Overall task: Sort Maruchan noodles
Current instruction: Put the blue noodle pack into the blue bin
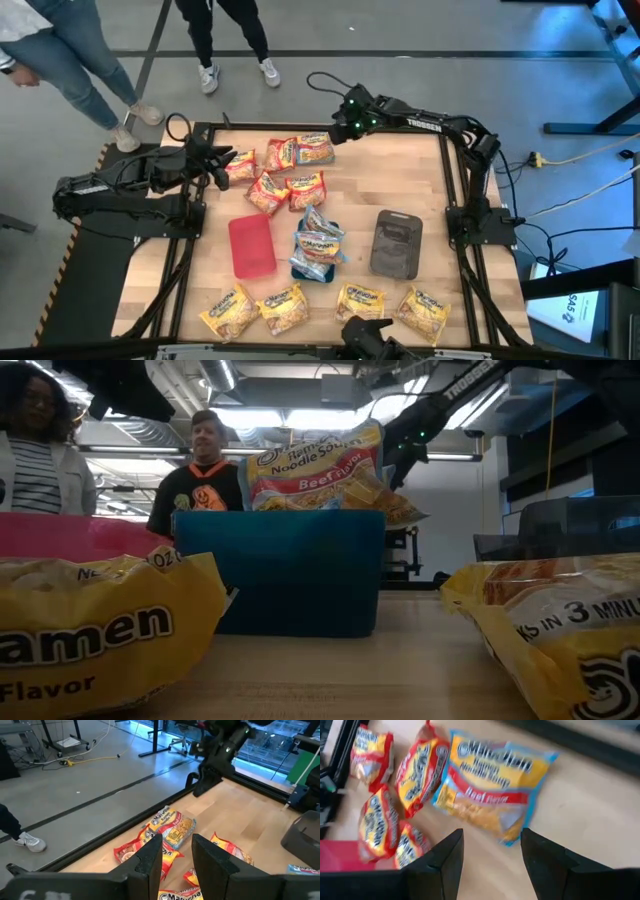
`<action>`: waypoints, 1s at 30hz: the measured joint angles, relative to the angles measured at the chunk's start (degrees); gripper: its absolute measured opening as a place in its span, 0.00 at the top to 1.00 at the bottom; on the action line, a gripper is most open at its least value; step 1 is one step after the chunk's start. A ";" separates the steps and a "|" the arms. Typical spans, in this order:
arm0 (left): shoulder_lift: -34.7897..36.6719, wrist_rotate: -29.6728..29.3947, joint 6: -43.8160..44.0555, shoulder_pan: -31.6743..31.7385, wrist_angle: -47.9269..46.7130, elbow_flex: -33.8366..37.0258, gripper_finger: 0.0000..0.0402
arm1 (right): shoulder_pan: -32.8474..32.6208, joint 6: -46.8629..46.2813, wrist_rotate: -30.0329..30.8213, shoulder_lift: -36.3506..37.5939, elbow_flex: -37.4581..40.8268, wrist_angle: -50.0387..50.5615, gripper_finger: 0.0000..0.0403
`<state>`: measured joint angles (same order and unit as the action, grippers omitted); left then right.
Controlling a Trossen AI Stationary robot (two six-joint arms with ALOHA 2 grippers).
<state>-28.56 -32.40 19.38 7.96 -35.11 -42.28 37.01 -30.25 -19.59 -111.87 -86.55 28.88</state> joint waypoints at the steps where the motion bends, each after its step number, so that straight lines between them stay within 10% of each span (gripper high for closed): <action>1: 0.00 0.00 0.00 0.01 0.00 0.00 0.75 | 0.00 -1.22 -1.37 -0.59 0.00 0.00 0.52; 30: 0.00 0.13 -0.04 -0.01 0.00 0.00 0.75 | -0.63 -14.69 -5.43 -11.02 0.05 -4.48 0.52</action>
<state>-28.56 -32.27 19.33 7.94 -35.11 -42.28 36.38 -44.94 -25.02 -122.89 -86.50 24.40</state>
